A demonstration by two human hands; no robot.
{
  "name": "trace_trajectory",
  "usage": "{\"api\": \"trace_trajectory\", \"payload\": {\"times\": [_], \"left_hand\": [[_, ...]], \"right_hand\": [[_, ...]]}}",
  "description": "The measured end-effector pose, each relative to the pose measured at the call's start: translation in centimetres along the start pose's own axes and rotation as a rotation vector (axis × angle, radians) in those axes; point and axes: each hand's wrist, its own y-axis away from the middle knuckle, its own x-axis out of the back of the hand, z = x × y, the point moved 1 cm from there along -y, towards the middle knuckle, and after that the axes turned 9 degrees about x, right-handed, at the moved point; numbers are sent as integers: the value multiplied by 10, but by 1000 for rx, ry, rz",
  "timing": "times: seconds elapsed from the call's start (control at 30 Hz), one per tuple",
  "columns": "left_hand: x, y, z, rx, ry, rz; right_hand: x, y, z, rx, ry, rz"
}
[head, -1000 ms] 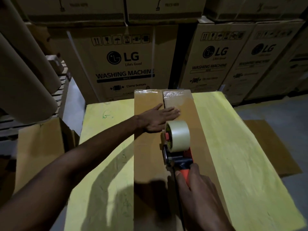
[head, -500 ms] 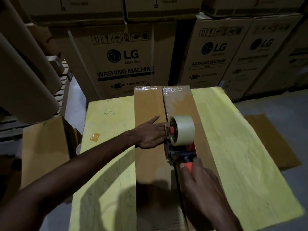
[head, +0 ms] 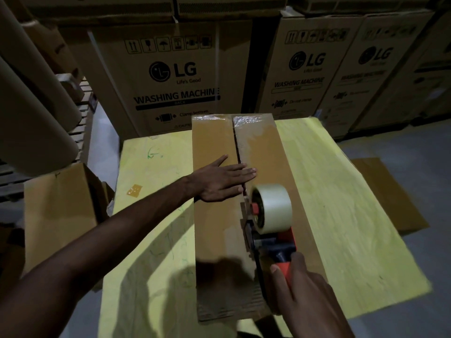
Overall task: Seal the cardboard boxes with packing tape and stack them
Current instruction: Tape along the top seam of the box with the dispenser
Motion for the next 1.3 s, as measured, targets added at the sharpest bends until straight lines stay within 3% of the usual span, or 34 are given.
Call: {"api": "trace_trajectory", "payload": {"times": [0.37, 0.47, 0.6, 0.77, 1.07, 1.13, 1.23, 1.3], "left_hand": [[-7, 69, 65, -91, 56, -17], [-18, 99, 94, -10, -33, -38], [-22, 109, 126, 218, -25, -126], [-52, 115, 152, 422, 1, -120], [-57, 125, 187, 371, 141, 159], [-52, 114, 184, 406, 143, 144], [-41, 90, 174, 488, 131, -48], [-33, 79, 159, 493, 145, -48]], "right_hand": [[-2, 3, 5, -7, -90, 36], [3, 2, 8, 0, -144, 26], [5, 2, 9, 47, -134, 23], [3, 5, 8, 71, -109, 19], [-2, -3, 9, 99, -89, 56], [2, -9, 8, 92, -96, 66], [8, -27, 8, 81, -104, 95], [13, -42, 9, 71, -109, 100]]}}
